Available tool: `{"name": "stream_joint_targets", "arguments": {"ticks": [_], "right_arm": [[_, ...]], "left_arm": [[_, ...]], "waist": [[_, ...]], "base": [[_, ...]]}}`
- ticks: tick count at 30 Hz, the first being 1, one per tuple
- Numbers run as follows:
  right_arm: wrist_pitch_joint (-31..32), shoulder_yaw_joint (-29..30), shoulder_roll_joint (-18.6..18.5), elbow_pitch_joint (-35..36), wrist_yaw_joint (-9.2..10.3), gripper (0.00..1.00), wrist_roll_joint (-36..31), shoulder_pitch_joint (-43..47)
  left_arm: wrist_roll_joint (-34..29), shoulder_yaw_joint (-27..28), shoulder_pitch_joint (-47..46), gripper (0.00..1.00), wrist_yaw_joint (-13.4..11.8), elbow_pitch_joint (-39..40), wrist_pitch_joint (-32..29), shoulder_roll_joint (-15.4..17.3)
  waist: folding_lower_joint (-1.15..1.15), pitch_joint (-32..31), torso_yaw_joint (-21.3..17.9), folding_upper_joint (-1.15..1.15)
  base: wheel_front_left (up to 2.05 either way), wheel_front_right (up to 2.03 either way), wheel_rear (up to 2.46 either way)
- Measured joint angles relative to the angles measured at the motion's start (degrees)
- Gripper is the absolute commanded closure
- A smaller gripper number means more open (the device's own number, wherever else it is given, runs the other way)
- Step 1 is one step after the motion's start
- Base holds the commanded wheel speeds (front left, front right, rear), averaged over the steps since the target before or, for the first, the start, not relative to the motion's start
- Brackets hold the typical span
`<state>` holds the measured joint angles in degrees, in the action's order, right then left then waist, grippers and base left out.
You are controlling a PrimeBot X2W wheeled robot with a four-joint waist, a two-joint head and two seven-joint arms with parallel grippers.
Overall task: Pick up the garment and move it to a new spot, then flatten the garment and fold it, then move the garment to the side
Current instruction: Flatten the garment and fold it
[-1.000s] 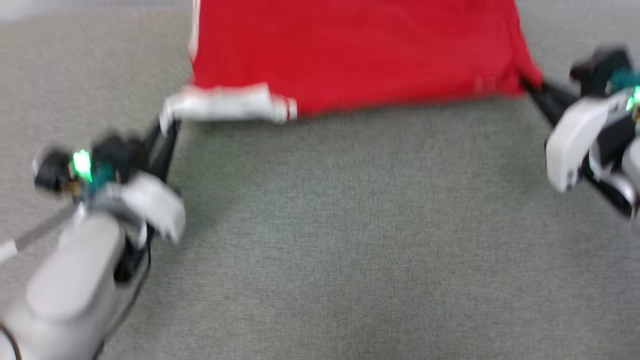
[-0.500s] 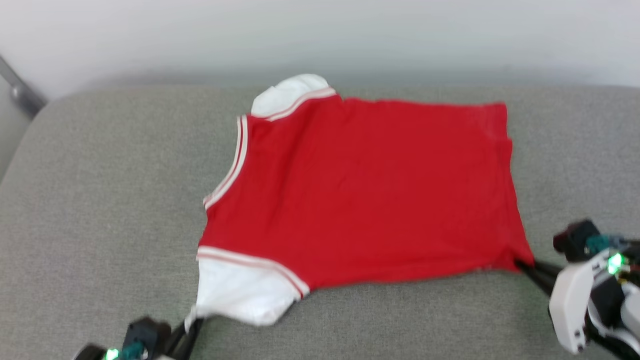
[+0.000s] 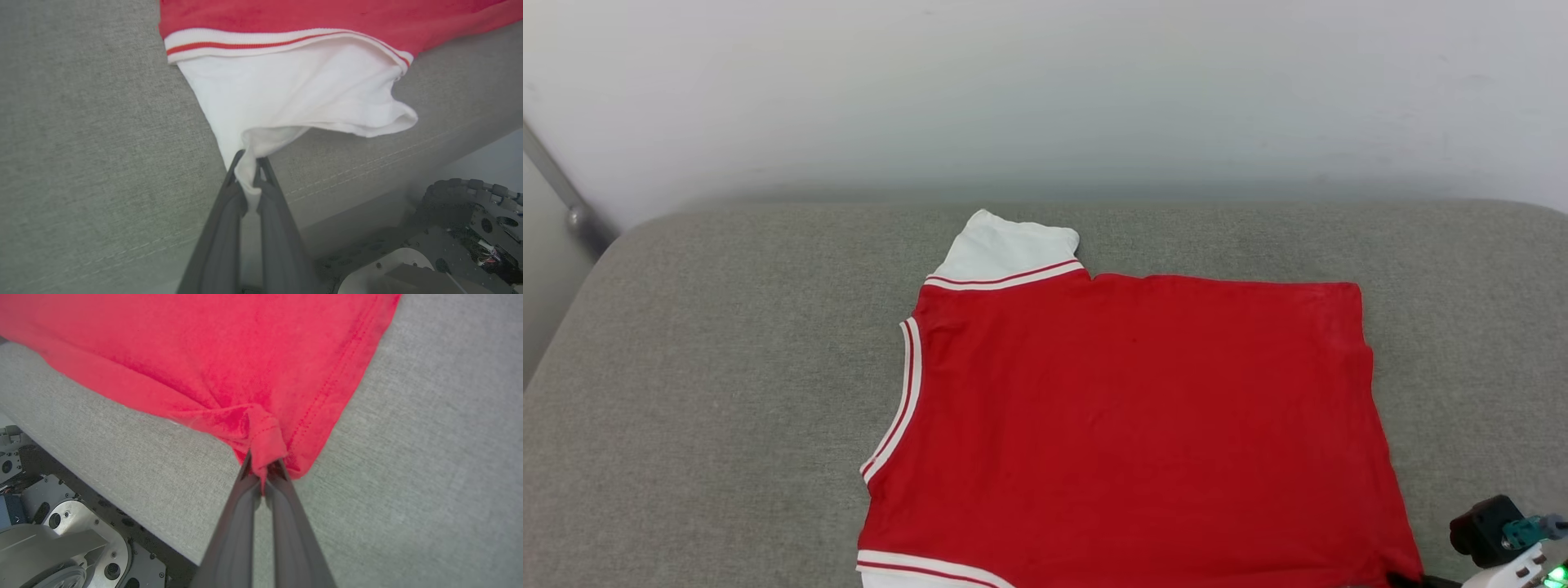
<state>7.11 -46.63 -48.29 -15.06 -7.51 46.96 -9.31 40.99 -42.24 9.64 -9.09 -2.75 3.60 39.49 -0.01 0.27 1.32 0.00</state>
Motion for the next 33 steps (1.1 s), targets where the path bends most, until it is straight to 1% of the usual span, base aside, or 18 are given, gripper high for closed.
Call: {"name": "stream_joint_targets", "arguments": {"ticks": [5, 9, 13, 15, 17, 24, 26, 29, 33], "right_arm": [[1.0, 4.4, 1.8, 1.3, 0.00, 1.00, -1.7, 1.9], [1.3, 8.4, 3.3, 2.6, 0.00, 1.00, -3.3, 2.2], [2.0, 12.7, 4.5, 3.9, 0.00, 1.00, -4.8, 1.6], [2.6, 14.4, 5.1, 4.8, 0.00, 1.00, -5.4, 1.0], [3.3, 15.5, 5.5, 5.7, 0.00, 1.00, -6.4, 0.3], [5.6, 17.8, 7.5, 7.6, 0.01, 1.00, -8.8, -4.5], [6.1, 18.2, 8.2, 7.5, 0.01, 1.00, -9.7, -6.3], [7.1, 18.0, 9.3, 6.7, 0.00, 1.00, -10.3, -8.7], [7.7, 17.5, 10.5, 3.7, 0.00, 1.00, -11.0, -11.5]], "left_arm": [[-0.8, 0.1, -1.2, 1.00, 0.0, 0.7, 0.1, 0.1], [-2.9, 1.2, -5.7, 1.00, 0.8, 0.8, 0.6, 1.6], [-5.3, 1.8, -12.2, 1.00, 2.8, 0.3, 0.5, 2.4], [-6.5, 1.7, -16.0, 1.00, 4.1, -0.5, -0.2, 2.4], [-7.1, 1.9, -19.4, 1.00, 5.0, -1.1, -1.0, 1.9], [-9.0, 2.8, -30.2, 1.00, 7.3, -4.4, -3.3, 1.0], [-9.3, 2.7, -32.7, 1.00, 8.5, -6.2, -3.9, 0.5], [-9.7, 2.2, -35.9, 1.00, 10.1, -9.8, -4.2, -0.4], [-10.0, 1.5, -39.0, 1.00, 12.0, -15.1, -3.9, -2.0]], "waist": [[0.00, 0.3, -0.2, 0.00], [0.00, 0.8, -0.2, 0.00], [0.01, 1.7, -0.4, 0.00], [0.01, 2.4, -0.6, 0.00], [0.01, 3.3, -1.0, 0.00], [0.02, 7.5, -2.9, 0.00], [0.02, 9.0, -3.4, 0.00], [0.02, 11.5, -4.0, 0.00], [0.03, 14.7, -4.5, 0.00]], "base": [[0.00, 0.00, 0.00], [0.00, 0.00, 0.00], [0.00, 0.00, 0.00], [0.00, 0.00, 0.00], [0.00, 0.00, 0.00], [0.00, 0.00, 0.00], [0.00, 0.00, 0.00], [0.00, 0.00, 0.00], [0.00, 0.00, 0.00]]}}
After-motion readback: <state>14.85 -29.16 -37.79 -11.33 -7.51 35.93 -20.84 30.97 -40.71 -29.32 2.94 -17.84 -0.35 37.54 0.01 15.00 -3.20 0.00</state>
